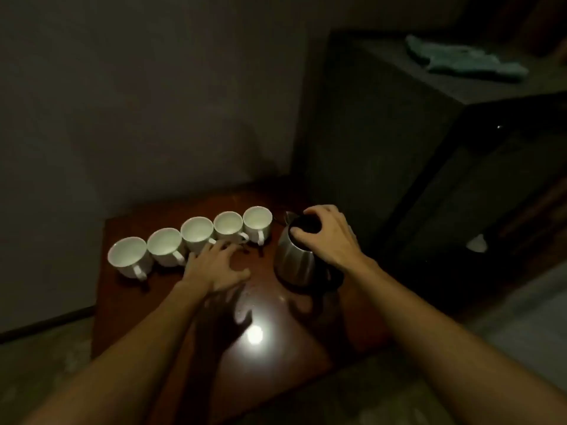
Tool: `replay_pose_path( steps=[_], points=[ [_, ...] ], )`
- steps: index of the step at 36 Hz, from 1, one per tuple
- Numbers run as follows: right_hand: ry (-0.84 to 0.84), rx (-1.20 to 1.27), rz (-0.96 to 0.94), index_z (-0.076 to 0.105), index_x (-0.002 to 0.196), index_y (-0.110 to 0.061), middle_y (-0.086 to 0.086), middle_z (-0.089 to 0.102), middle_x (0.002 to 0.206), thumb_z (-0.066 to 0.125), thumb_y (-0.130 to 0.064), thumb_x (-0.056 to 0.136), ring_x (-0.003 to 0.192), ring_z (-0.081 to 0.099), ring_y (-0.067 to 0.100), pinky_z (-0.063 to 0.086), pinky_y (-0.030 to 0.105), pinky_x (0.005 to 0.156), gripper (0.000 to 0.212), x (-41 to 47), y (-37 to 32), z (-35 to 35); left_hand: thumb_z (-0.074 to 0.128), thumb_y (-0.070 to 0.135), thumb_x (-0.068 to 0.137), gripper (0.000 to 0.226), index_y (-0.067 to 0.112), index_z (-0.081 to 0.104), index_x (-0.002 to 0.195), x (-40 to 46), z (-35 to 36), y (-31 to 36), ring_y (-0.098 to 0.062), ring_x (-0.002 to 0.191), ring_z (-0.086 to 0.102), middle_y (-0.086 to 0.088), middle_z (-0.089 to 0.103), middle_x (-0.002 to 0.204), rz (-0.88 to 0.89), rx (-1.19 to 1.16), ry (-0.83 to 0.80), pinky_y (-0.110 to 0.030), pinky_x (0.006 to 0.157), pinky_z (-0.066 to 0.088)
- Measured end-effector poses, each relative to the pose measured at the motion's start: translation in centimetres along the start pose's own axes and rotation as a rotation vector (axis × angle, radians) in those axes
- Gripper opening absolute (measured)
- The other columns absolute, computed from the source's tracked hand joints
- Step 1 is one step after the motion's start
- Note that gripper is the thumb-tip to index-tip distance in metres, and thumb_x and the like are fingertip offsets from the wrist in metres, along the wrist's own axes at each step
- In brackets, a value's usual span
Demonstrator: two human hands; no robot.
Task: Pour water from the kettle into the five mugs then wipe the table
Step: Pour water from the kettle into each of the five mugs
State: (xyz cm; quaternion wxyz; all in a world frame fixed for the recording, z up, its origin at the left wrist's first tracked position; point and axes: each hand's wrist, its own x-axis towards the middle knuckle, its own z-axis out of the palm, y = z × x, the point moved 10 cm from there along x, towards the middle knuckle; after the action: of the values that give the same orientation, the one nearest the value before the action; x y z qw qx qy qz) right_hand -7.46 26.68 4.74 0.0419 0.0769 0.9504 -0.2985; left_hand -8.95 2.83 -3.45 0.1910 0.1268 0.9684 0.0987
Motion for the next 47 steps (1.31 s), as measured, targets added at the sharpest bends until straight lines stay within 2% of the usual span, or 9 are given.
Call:
replay_pose_path(
  steps=[4,10,14,18,22,32,38,42,47],
  points=[
    [0.137,0.115,0.132,0.056,0.147,-0.028,0.002,0.045,0.155,0.076,-0.055,0.095,0.139,0.050,0.026,0.048,0.048,0.112,0.062,-0.8,4.1,1.5,0.051,0.072,0.090,0.080,0.040,0.026,0.159,2.2,3.3,-1.0,-0.027,0.154,0.019,0.004,0.016,0.170,0.025,0.033,-0.035,-0.058,0.119,0.025],
    [0.277,0.352,0.350,0.051,0.129,-0.019,0.006,0.051,0.131,0.076,-0.055,0.096,0.116,0.057,0.026,0.047,0.038,0.086,0.054,-1.8,8.9,4.5,0.036,0.081,0.080,0.092,0.040,0.020,0.160,5.1,7.7,-3.0,-0.027,0.155,0.017,0.004,0.013,0.171,0.008,0.072,-0.082,-0.057,0.121,0.020],
    [0.388,0.479,0.453,0.058,0.102,-0.022,0.006,0.067,0.106,0.071,-0.067,0.093,0.101,0.069,0.031,0.060,0.051,0.088,0.048,-1.7,12.5,6.3,0.025,0.076,0.075,0.091,0.040,0.026,0.158,6.5,10.2,-4.1,-0.025,0.154,0.017,0.004,0.014,0.171,0.008,0.086,-0.034,-0.053,0.119,0.023],
    [0.413,0.573,0.396,0.069,0.080,-0.004,0.020,0.072,0.083,0.069,-0.074,0.089,0.077,0.072,0.029,0.058,0.042,0.071,0.071,-1.5,14.0,7.1,0.015,0.083,0.074,0.094,0.045,0.016,0.160,7.7,12.8,-4.4,-0.023,0.157,0.008,0.005,0.007,0.172,0.027,0.039,0.049,-0.055,0.123,0.013],
    [0.436,0.705,0.281,0.057,0.069,0.015,0.019,0.057,0.058,0.076,-0.070,0.084,0.052,0.057,0.029,0.046,0.040,0.058,0.087,-0.9,13.7,6.8,0.015,0.083,0.081,0.087,0.048,0.016,0.160,7.9,14.1,-4.6,-0.020,0.158,0.006,0.006,0.010,0.172,0.002,0.019,0.212,-0.055,0.124,0.006],
    [0.554,0.809,0.138,0.040,0.053,0.006,0.011,0.041,0.051,0.079,-0.067,0.077,0.045,0.039,0.026,0.032,0.037,0.048,0.086,-1.1,13.3,6.9,0.016,0.081,0.089,0.077,0.050,0.013,0.160,7.8,14.5,-4.7,-0.015,0.159,-0.001,0.008,0.007,0.172,-0.028,-0.001,0.342,-0.052,0.125,-0.001],
    [0.557,0.828,0.106,0.050,0.048,-0.006,-0.002,0.047,0.044,0.080,-0.063,0.081,0.039,0.044,0.013,0.036,0.028,0.045,0.073,-1.5,13.7,6.0,0.021,0.079,0.091,0.075,0.049,0.015,0.160,7.8,14.5,-4.7,-0.015,0.159,0.000,0.007,0.009,0.172,-0.043,0.007,0.346,-0.053,0.126,0.000],
    [0.516,0.782,0.085,0.058,0.056,-0.001,0.012,0.051,0.045,0.083,-0.068,0.080,0.041,0.049,0.020,0.039,0.029,0.047,0.076,-1.2,12.6,4.3,0.027,0.076,0.094,0.072,0.050,0.016,0.160,7.9,14.7,-4.9,-0.015,0.159,0.001,0.008,0.010,0.172,-0.036,-0.014,0.364,-0.053,0.125,0.000],
    [0.464,0.775,0.074,0.055,0.045,-0.010,-0.005,0.045,0.041,0.080,-0.053,0.080,0.037,0.040,0.010,0.032,0.023,0.042,0.061,-0.3,11.2,2.6,0.029,0.074,0.093,0.071,0.050,0.020,0.159,7.8,14.7,-4.9,-0.016,0.159,0.004,0.007,0.013,0.172,-0.027,-0.042,0.375,-0.055,0.125,0.004]
  ],
)
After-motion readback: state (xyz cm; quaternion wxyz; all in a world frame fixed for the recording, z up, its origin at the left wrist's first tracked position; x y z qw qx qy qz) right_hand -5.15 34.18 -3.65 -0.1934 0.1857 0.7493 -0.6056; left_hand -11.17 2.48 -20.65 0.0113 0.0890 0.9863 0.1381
